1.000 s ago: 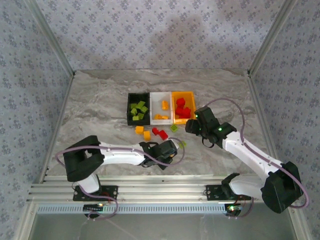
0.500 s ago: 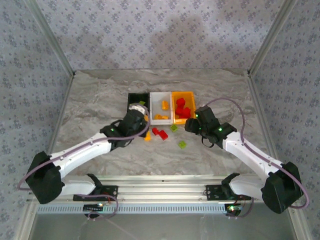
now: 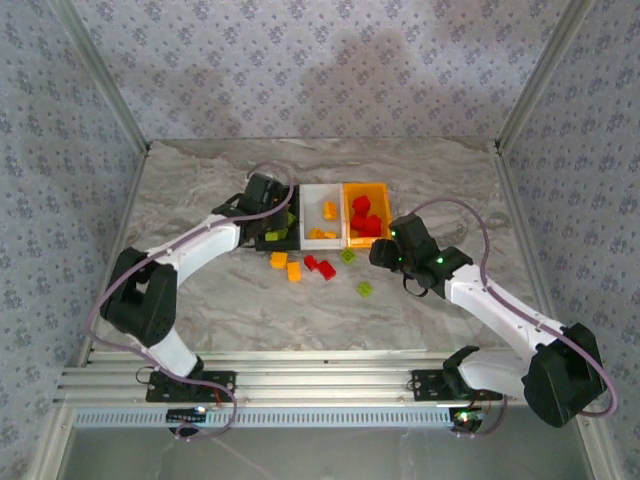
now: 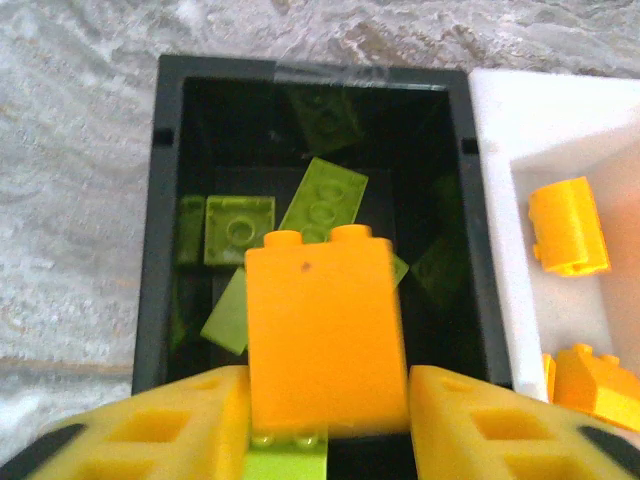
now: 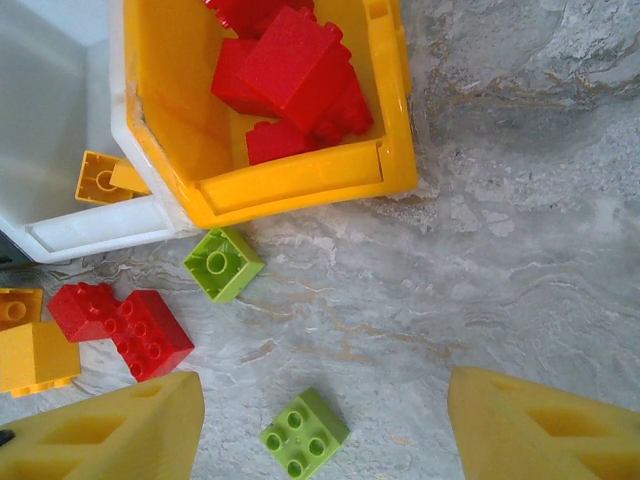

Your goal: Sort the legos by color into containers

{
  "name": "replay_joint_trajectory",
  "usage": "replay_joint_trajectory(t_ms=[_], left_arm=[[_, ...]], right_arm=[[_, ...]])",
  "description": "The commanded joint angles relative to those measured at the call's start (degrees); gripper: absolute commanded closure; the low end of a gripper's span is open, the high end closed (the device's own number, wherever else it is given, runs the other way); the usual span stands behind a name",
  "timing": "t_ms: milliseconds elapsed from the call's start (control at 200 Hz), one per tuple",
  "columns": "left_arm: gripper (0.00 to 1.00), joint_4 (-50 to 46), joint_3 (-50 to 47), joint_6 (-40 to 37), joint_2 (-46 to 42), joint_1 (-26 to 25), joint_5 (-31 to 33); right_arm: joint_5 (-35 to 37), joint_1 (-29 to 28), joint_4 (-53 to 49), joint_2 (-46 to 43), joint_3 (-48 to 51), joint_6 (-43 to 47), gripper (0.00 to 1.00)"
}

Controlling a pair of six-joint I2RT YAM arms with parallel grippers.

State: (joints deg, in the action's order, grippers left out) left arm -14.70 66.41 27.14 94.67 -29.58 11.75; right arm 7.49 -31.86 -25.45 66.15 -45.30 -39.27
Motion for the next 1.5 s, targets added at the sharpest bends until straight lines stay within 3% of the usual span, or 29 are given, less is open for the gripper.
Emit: replay_joint_trajectory(t_ms=[0,175,365,410,600,840,1169,1279,1364,1494], left_arm=[[0.47,-1.8,5.3,0.0,2.1,0.5,-2.0],[0.22,-0.9,5.3,1.2,-2.5,0.2,-5.6],[0.08,1.3,-0.7,2.8,-13.5,-2.9,-9.8],[0.00,1.5,-3.1,3.1,-16.4,-4.1,-10.3],[0.00,1.5,-15.2,6.3,-28.8,-9.1,-9.1],[0.00,-1.9,-29.6,11.8,-45.3,-9.7,-5.1],[0.00,-8.1,-36.2,14.7,-54.6,-9.5,2.0],[0.00,-10.4,-35.6,13.8,-56.0,-8.7,3.8],[0.00,-9.6,-35.2,12.6,-55.8,-7.3,1.2],[0.02,-5.9,-34.0,10.4,-52.6,-4.7,-2.5]], right_arm=[[-1.2,-0.1,-0.4,-0.7,1.5,-1.0,0.32],[-3.3,-0.5,0.5,0.3,2.4,-0.1,0.31],[-5.9,-2.9,1.9,6.5,1.8,2.2,0.30],[-6.1,-3.9,2.1,8.9,1.4,2.7,0.30],[-4.6,-8.2,2.4,17.3,-0.9,2.7,0.30],[-0.7,-10.6,-0.2,23.1,-2.6,2.8,0.35],[0.0,-11.8,0.4,27.4,-4.4,2.8,0.52],[0.3,-11.8,-0.3,27.1,-4.9,2.7,0.50],[1.1,-12.1,-0.4,26.5,-4.9,2.8,0.39],[1.2,-12.3,-0.1,24.6,-5.0,2.7,0.35]])
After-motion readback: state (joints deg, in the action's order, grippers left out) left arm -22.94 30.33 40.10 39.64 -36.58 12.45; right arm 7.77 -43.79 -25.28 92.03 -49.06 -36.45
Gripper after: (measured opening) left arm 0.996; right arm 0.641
